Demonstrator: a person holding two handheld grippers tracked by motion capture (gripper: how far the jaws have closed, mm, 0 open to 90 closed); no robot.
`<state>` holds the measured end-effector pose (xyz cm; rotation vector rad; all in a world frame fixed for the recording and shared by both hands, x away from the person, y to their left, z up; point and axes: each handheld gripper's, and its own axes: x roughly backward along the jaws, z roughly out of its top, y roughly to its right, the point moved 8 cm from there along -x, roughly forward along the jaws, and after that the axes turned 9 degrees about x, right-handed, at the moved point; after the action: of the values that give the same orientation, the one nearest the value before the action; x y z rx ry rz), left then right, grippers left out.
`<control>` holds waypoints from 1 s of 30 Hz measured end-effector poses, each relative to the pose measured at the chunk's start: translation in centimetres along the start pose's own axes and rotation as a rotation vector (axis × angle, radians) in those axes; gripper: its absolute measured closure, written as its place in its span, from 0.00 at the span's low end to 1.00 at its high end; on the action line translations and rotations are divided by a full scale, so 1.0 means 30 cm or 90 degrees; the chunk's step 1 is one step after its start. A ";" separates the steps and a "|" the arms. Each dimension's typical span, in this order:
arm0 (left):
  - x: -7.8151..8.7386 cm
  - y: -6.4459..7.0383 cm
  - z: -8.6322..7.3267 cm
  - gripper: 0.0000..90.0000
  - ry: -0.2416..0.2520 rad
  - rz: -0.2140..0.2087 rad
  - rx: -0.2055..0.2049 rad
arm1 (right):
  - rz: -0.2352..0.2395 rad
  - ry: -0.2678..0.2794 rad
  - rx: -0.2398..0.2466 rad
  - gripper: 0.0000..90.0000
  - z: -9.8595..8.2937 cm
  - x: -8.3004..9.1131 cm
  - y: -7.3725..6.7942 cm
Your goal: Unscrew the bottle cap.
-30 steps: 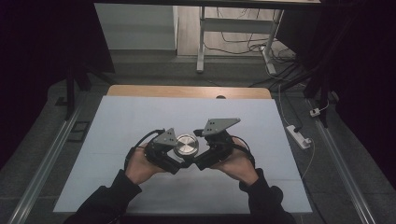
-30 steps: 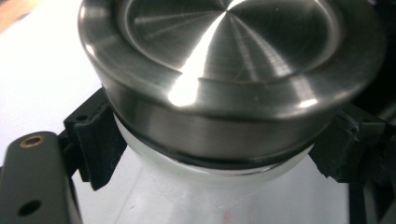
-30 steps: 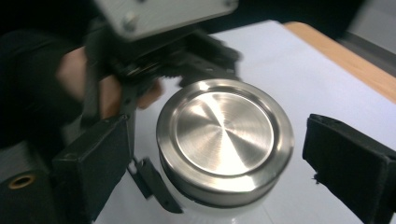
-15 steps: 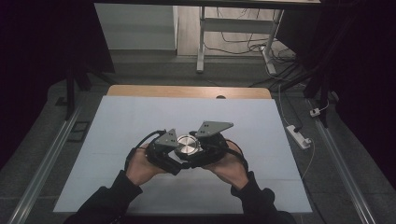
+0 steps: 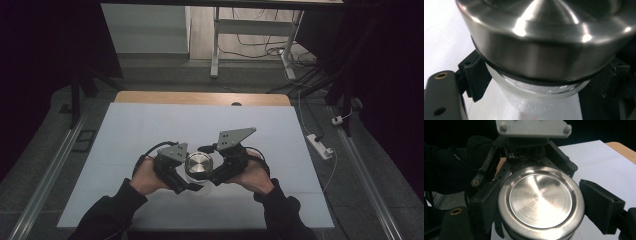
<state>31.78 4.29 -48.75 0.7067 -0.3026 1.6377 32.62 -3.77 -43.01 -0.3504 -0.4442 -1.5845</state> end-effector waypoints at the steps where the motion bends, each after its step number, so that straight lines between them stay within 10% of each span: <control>1: -0.003 -0.003 -0.002 0.17 -0.004 0.005 0.000 | -0.002 0.001 0.001 0.22 -0.001 0.000 0.002; 30: 0.028 -0.136 -0.049 0.17 0.009 0.135 0.086 | -0.134 0.001 -0.041 0.22 -0.015 0.045 0.054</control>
<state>35.26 6.62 -50.19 0.7851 -0.2656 1.8782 34.17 -5.23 -42.64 -0.3607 -0.4407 -1.8066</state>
